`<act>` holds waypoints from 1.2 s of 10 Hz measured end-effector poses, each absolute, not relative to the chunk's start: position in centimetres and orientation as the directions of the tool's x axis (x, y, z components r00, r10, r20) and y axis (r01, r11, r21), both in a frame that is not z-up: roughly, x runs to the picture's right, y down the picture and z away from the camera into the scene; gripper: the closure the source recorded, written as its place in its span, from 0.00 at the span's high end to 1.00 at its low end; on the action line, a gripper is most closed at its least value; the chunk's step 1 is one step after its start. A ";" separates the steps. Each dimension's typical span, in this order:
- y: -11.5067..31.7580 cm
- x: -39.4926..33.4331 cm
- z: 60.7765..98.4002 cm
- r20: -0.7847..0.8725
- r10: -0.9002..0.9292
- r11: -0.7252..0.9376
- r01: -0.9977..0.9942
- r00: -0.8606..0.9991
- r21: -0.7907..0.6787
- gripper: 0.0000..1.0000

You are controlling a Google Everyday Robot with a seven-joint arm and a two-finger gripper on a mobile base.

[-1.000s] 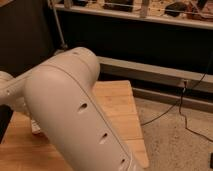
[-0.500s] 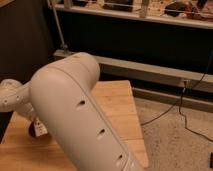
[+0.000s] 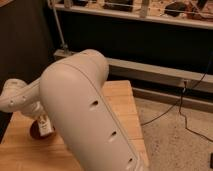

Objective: Place the bottle in the ceramic bowl

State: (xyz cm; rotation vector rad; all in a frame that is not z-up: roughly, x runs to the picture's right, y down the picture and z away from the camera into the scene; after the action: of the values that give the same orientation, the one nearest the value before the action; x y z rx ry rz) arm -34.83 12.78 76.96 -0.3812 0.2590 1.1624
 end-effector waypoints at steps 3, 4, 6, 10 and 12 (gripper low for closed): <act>13.4 -34.7 76.5 -0.392 0.840 0.336 -0.927 0.376 -0.170 0.80; 13.6 -34.8 76.4 -0.391 0.841 0.330 -0.927 0.374 -0.177 0.80; 13.7 -34.7 76.3 -0.396 0.842 0.319 -0.931 0.365 -0.180 0.80; 12.2 -31.4 75.7 -0.429 0.873 0.185 -0.971 0.232 -0.149 0.80; 11.1 -28.5 75.3 -0.449 0.881 0.105 -0.987 0.150 -0.123 0.80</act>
State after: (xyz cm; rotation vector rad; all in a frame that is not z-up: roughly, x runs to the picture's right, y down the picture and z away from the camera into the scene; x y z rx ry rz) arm -28.52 11.15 75.32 -0.4398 0.2914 1.4047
